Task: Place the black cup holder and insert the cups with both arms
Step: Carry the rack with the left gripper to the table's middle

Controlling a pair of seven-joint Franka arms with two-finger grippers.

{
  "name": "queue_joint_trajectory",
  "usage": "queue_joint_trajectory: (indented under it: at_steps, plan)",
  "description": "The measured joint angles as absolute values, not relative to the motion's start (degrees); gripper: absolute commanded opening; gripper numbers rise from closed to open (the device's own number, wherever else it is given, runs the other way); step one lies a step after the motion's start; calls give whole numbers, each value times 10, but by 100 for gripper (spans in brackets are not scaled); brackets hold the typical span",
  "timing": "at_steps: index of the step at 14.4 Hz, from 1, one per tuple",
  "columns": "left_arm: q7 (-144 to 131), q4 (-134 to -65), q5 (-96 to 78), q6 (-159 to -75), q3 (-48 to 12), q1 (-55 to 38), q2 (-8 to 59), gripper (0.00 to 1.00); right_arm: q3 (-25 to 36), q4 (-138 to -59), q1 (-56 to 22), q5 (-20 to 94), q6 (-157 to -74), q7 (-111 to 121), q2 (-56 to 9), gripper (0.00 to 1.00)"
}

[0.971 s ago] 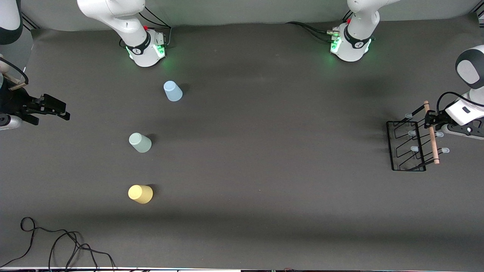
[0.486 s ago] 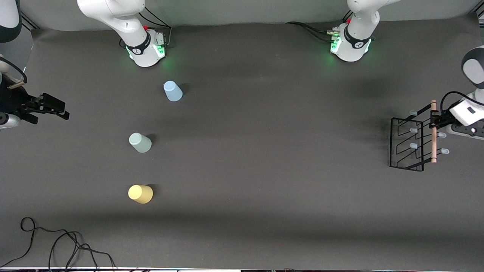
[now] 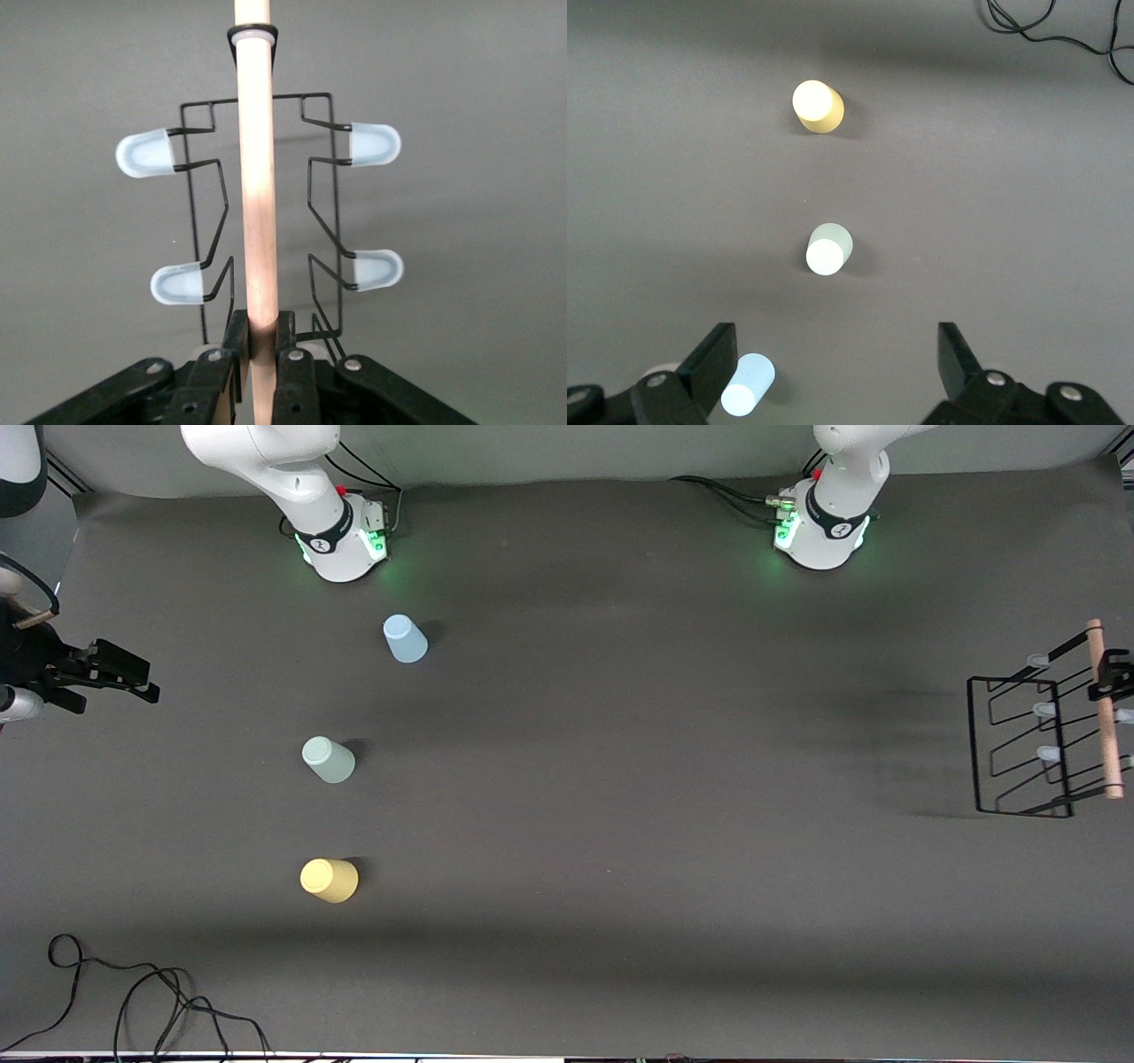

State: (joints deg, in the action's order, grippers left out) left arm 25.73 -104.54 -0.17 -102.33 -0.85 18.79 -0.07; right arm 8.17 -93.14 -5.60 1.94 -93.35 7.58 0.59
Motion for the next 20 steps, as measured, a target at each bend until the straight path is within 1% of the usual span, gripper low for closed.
queue_joint_trajectory:
  at_steps: [2,4,7,10,13,16,20]
  plan:
    - [192,-1029,-9,-1011,-16,153,0,0,82,-932,-56,19,-933,76,7,100]
    - [112,-1028,-13,-1012,-20,94,2,0,82,-933,-56,19,-933,76,7,100]
    - [-43,-1019,-33,-1014,-25,-17,10,0,82,-935,-56,19,-933,76,8,100]
    - [-208,-985,-40,-1020,-27,-143,39,0,82,-936,-57,19,-933,76,8,100]
    - [-330,-927,-40,-1038,-28,-262,97,0,82,-937,-57,19,-933,76,8,100]
    - [-406,-866,-40,-1066,-28,-363,174,0,82,-937,-57,19,-933,76,8,100]
    - [-479,-776,-32,-1070,-27,-456,277,0,82,-937,-57,19,-933,76,8,100]
